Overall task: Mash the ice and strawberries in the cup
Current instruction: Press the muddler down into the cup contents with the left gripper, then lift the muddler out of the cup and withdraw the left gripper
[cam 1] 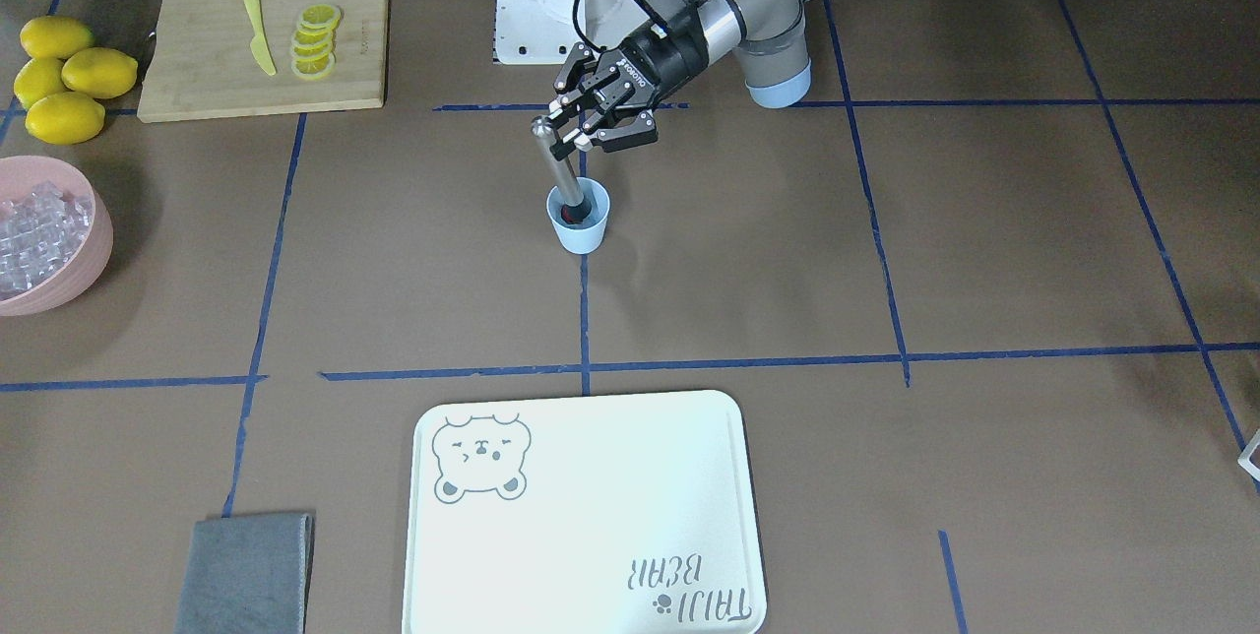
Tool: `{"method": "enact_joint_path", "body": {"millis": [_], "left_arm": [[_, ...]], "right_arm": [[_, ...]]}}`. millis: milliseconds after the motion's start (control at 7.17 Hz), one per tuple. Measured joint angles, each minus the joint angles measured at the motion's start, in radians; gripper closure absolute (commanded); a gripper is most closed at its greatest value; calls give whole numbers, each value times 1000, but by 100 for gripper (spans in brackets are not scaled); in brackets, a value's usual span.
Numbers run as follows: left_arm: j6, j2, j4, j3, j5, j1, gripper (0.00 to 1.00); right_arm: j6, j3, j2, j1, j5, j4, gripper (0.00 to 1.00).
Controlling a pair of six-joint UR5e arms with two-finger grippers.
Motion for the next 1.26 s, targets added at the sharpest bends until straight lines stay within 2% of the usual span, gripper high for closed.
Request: {"method": "enact_joint_path", "body": {"millis": [419,837,1116,1256], "left_arm": [[1,-2,2,-21,-1,-1,100],[-3,21,33,-122,-2,-11,100],[-11,48,129,-205,-2,-24,100],[-13,96,186,-269,-2,-36,100]], "right_arm": [[0,-1,0,0,0,0,0],[0,-2,1,0,0,0,0],[0,0,1,0,0,0,0],[0,0,3,0,0,0,0]]}}
